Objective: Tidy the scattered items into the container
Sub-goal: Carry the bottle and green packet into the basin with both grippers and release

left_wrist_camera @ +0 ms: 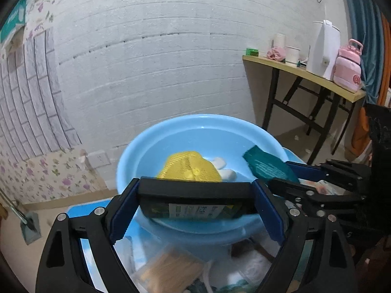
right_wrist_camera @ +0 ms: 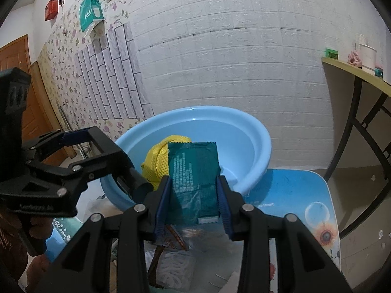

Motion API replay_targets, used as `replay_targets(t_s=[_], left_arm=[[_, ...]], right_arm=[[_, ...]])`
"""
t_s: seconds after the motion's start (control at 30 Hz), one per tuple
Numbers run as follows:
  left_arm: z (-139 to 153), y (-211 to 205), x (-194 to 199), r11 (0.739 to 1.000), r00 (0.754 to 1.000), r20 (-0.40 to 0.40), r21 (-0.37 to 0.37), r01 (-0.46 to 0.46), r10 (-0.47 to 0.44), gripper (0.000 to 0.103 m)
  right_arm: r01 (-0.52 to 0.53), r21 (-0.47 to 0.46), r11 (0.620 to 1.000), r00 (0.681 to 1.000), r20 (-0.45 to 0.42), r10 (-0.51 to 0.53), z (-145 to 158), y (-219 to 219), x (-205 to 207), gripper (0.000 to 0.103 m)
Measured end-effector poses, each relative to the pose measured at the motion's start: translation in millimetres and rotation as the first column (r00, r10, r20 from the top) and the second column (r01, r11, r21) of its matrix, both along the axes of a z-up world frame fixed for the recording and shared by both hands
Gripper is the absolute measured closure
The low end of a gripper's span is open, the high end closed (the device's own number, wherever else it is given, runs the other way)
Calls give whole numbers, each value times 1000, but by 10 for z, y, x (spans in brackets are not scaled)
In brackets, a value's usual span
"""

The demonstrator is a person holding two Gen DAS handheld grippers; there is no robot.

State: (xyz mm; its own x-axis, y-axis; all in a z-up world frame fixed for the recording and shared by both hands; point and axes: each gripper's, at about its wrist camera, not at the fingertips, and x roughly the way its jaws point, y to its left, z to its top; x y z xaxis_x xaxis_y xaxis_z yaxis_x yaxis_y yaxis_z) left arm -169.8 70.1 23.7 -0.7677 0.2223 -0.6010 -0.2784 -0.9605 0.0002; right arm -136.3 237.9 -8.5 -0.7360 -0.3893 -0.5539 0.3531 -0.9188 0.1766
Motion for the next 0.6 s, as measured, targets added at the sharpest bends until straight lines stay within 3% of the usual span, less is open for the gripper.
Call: replay_targets(t_s=[0.13, 0.4, 0.6], left_arm=[[-39, -78, 6, 999, 999, 24, 42, -22, 21, 14], [-78, -203, 160, 997, 998, 38, 50, -54, 52, 14], [-158, -314, 299, 995, 995, 66, 47, -84, 81, 14]], right_arm=[[3, 6, 1000, 1000, 0, -3, 1, -43, -6, 66], [1, 24, 1000, 1000, 1, -1, -12, -94, 33, 63], [-10, 9, 1000, 1000, 11, 10, 2, -140, 83, 46]])
